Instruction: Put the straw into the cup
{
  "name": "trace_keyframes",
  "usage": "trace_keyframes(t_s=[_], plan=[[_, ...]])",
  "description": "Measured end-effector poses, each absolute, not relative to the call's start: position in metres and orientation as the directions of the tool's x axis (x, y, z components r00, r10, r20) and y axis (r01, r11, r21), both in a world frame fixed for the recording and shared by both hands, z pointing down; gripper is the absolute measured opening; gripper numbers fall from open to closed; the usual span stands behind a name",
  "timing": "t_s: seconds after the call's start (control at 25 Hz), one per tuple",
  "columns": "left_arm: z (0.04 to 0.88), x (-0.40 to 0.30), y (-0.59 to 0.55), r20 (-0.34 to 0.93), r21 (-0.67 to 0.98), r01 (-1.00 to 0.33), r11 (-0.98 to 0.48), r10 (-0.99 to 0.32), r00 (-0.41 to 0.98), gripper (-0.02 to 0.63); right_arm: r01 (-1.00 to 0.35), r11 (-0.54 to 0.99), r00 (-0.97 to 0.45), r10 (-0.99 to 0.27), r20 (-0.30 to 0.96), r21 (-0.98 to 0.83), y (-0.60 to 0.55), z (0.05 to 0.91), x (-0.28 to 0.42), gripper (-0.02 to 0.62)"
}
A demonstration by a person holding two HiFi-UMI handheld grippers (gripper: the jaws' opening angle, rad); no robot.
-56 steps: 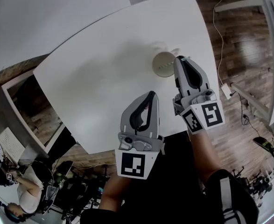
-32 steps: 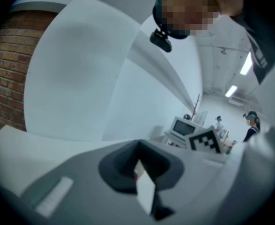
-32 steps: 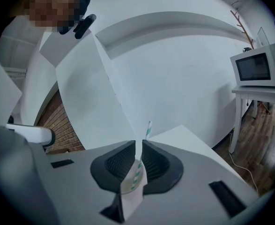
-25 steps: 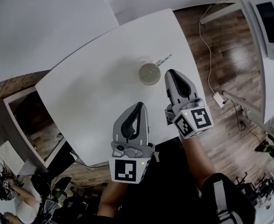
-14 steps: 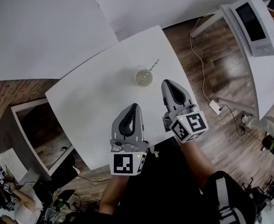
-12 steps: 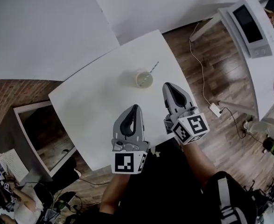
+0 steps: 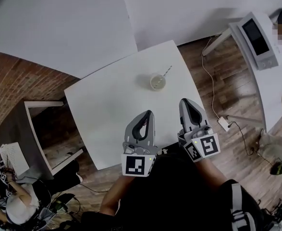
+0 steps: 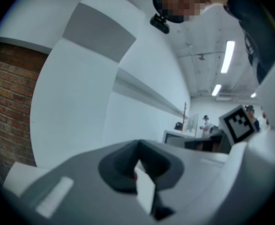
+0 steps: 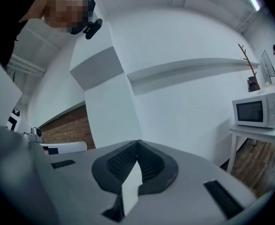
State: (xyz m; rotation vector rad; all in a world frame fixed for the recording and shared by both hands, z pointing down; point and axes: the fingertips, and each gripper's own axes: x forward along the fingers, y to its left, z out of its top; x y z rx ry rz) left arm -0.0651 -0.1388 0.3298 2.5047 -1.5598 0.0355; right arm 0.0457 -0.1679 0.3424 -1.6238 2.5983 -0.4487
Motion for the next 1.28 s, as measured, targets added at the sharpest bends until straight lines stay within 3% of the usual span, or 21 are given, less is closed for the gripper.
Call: trace_keyframes(t_s=[1.28], plan=[[0.325,-0.073,-0.146,0.079,0.177,-0.902,-0.393,-0.908,0.411,0.005,-0.864,0.441,-0.478,-0.87,0.12,-0.242,-0.164,0.338,0.017,0.006]])
